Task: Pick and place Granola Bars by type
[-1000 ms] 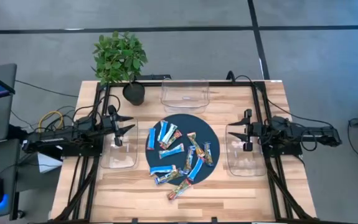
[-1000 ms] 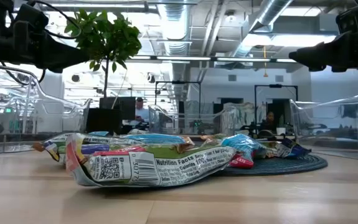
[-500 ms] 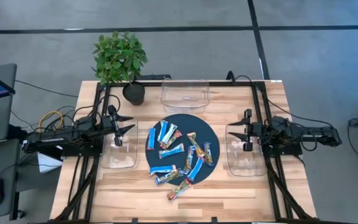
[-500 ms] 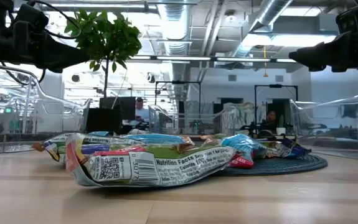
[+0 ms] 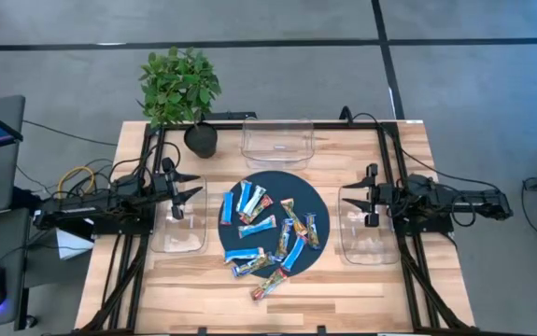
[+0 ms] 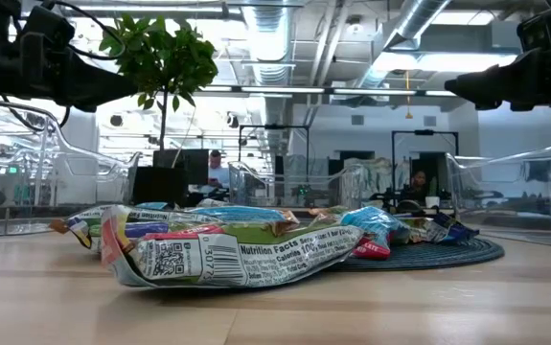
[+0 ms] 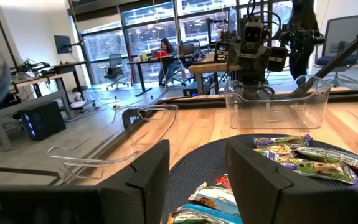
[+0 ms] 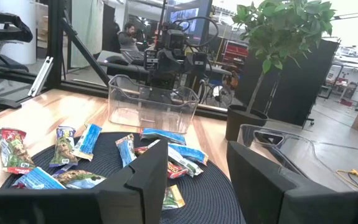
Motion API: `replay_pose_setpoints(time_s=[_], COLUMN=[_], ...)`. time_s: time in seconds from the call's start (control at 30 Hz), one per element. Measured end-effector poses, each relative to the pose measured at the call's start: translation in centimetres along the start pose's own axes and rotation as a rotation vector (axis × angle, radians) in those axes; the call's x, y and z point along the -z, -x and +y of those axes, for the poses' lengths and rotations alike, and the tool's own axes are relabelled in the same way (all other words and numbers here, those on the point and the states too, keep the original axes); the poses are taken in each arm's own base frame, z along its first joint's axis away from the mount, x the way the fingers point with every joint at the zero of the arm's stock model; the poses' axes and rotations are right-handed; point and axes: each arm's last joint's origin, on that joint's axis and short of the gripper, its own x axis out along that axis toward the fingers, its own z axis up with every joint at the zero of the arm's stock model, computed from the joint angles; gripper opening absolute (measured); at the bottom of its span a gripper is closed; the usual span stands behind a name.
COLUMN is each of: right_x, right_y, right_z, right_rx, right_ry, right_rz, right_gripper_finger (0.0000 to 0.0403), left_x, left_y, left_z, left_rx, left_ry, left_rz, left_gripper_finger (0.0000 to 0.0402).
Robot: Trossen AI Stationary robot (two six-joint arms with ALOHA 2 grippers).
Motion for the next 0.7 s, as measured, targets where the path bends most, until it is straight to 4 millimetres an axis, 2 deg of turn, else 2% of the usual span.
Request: replay_pose_setpoints(time_s=[0.7], right_x=[0.00], right_y=[0.00], right_z=[0.00], right_rx=[0.000], right_ry=[0.000], right_rz=[0.000], right_gripper_finger=[0.0159], left_x=[0.00], left_y=[0.00], left_z=[0.00], left_rx=[0.000], left_ry=[0.008], left_rz=[0.001], left_gripper_finger=[0.0151])
